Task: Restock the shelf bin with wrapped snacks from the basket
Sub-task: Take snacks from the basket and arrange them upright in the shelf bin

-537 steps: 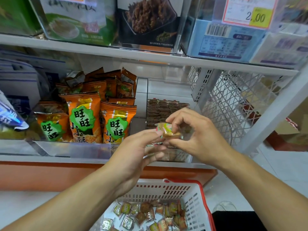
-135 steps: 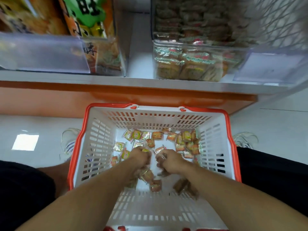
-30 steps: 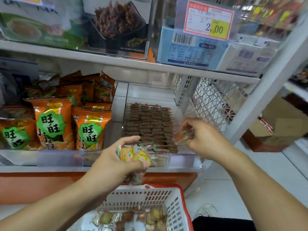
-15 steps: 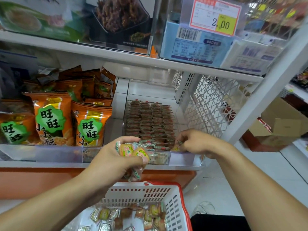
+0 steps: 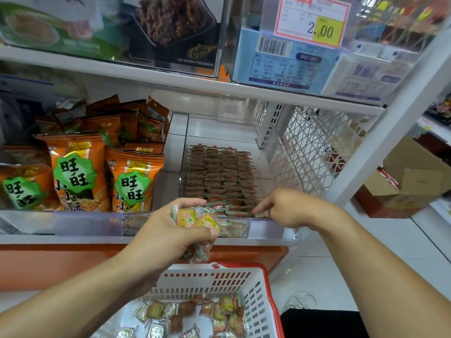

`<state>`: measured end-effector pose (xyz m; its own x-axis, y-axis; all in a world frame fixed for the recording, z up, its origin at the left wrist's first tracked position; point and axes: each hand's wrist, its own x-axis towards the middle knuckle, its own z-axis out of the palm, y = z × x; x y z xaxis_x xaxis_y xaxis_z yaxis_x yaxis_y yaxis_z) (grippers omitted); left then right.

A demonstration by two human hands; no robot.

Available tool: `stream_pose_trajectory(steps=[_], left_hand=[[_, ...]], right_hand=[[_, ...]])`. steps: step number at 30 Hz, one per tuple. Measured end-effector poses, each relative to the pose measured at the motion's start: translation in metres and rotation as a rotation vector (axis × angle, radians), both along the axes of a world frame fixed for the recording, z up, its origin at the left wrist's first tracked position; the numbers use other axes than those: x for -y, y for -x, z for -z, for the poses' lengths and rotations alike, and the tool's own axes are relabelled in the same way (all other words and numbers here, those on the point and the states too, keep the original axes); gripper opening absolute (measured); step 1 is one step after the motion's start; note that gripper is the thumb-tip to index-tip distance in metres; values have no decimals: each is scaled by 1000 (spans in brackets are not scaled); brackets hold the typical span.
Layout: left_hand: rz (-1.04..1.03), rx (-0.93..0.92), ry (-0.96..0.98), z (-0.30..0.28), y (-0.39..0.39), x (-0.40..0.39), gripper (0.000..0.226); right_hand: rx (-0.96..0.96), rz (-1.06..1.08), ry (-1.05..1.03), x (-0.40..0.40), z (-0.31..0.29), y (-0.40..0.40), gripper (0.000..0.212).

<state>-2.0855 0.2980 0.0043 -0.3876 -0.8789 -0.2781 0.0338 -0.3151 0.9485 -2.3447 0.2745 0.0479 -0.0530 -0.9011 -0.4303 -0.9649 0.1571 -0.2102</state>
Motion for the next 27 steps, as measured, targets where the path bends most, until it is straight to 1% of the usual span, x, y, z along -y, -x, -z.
stream_pose_trajectory(steps=[2, 5, 9, 12, 13, 14, 15, 16, 17, 18, 19, 20, 21, 22, 23, 24, 25, 27], left_hand=[[-7, -23, -5, -3, 1, -1, 62], [-22, -72, -6, -8, 3, -2, 65], [-16, -108, -6, -12, 2, -4, 67], [-15, -116, -1, -12, 3, -5, 66], [-19, -118, -1, -12, 3, -6, 66], [-23, -121, -1, -11, 3, -6, 65], [-30, -128, -5, -12, 3, -6, 65], [-36, -139, -11, -12, 3, -5, 64], [-38, -152, -20, -13, 3, -5, 62], [-37, -169, -31, -13, 3, -4, 61], [-35, -189, -44, -13, 3, -4, 61], [-36, -206, -56, -13, 3, -3, 61], [-38, -216, -67, -14, 4, -3, 60], [-38, -221, -74, -13, 5, -3, 58], [-37, -221, -76, -13, 6, -3, 54], [-35, -220, -71, -13, 7, -4, 51], [-38, -215, -60, -13, 8, -4, 49], [-50, -190, -43, -11, 8, -4, 51]], right_hand=[[32, 13, -21, 0, 1, -2, 43], [85, 78, 25, 0, 2, 2, 34], [20, 121, 67, 4, 11, -1, 18], [-21, 123, 39, 8, 15, -9, 13], [-61, 120, 23, 8, 15, -10, 12], [-134, 99, 31, 7, 13, -10, 16], [-208, 77, 106, 5, 9, -11, 22], [-207, 71, 249, 2, 4, -15, 24], [-74, 86, 390, -2, -3, -19, 24], [194, 101, 453, -8, -9, -25, 28], [517, 104, 377, -16, -18, -33, 37], [784, 91, 235, -26, -23, -42, 44], [929, 79, 111, -36, -23, -51, 45], [1002, 53, 50, -43, -19, -58, 39], [1032, 43, 59, -48, -14, -62, 33], [1051, 69, 113, -48, -11, -66, 28], [1103, 139, 167, -45, -11, -66, 25], [1256, 348, 287, -32, -16, -55, 24]])
